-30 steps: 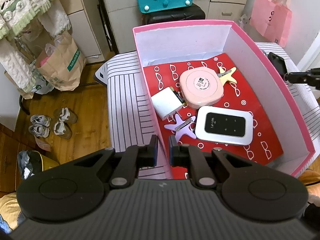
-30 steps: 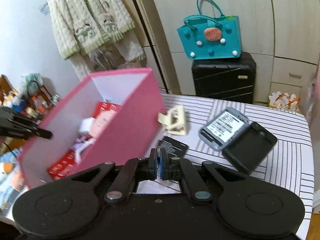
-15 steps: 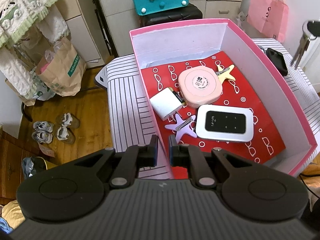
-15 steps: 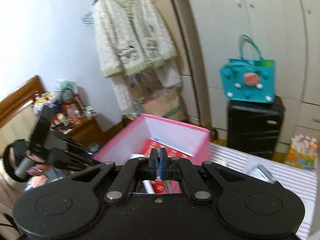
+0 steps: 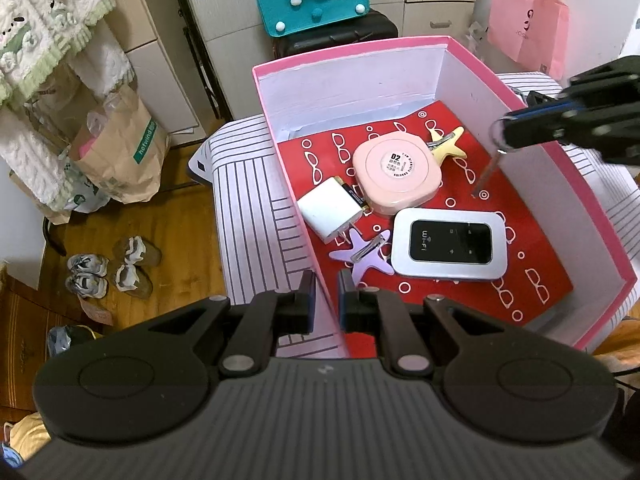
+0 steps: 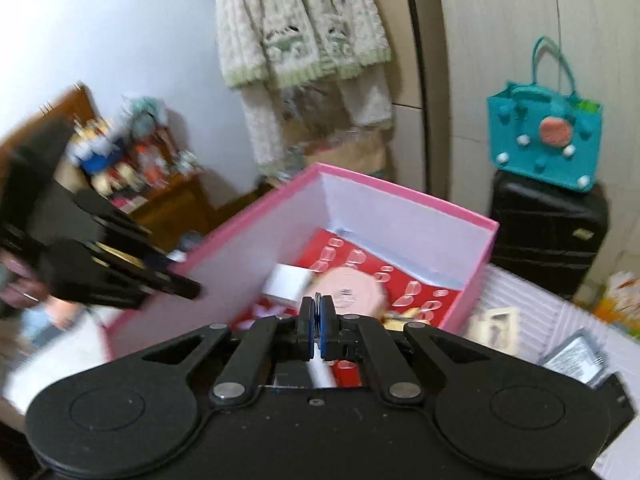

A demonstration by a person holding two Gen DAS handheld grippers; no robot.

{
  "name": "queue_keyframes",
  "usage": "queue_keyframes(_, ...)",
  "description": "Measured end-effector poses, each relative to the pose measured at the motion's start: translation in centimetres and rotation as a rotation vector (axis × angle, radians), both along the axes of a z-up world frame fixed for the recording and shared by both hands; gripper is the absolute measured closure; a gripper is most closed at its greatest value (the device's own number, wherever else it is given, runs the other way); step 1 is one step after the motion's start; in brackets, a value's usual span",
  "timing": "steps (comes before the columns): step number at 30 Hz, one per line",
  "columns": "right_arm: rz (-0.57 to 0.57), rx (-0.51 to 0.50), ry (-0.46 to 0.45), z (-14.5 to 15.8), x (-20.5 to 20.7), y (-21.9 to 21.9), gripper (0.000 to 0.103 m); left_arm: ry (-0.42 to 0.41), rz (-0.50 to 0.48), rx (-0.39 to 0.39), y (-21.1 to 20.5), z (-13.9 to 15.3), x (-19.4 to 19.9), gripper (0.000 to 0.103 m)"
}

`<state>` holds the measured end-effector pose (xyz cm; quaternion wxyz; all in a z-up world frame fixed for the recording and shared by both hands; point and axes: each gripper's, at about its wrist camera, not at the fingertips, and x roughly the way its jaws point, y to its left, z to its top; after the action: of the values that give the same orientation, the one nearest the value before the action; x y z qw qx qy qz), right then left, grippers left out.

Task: Organize rigid objects
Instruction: 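Carry the keys into the box and release them beside the router, then grasp the remaining silver key on the table with the right gripper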

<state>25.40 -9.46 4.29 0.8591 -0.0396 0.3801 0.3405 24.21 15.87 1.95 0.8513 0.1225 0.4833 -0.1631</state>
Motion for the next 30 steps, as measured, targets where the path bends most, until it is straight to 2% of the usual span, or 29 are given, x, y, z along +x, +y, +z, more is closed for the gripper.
queue_keyframes(2, 0.002, -0.046, -0.007, -0.7, 0.1, 0.5, 0.1, 0.002, 0.0, -0.004, 0.0, 0.0, 0.0, 0.093)
queue_keyframes(5, 0.001, -0.054, 0.027, -1.2, 0.5, 0.2, 0.1, -0.001, -0.001, -0.006, 0.0, -0.1, 0.0, 0.093)
queue_keyframes(8, -0.028, -0.08, -0.005, -1.1, 0.3, -0.1, 0.099, 0.0, 0.006, -0.017, 0.1, -0.1, 0.0, 0.093)
queue_keyframes(10, -0.044, -0.065, -0.01, -0.6, 0.0, -0.8, 0.093, 0.002, 0.009, -0.024, 0.3, -0.1, 0.0, 0.092)
queue_keyframes(18, -0.114, 0.073, 0.022, 2.1, -1.6, -5.4, 0.092, 0.0, 0.015, -0.031, 0.1, -0.1, -0.1, 0.092)
queue_keyframes(21, -0.169, 0.064, 0.016, 2.4, -2.7, -7.6, 0.092, 0.0, 0.017, -0.032, 0.1, -0.1, -0.1, 0.092)
queue_keyframes(25, -0.252, 0.008, 0.049, 1.1, -3.4, -10.1, 0.09, 0.0, 0.019, -0.034, 0.1, -0.1, -0.1, 0.092)
queue_keyframes(30, -0.335, -0.064, 0.126, -2.5, -3.9, -12.5, 0.084, 0.001, 0.028, -0.039, 0.1, 0.0, -0.1, 0.092)
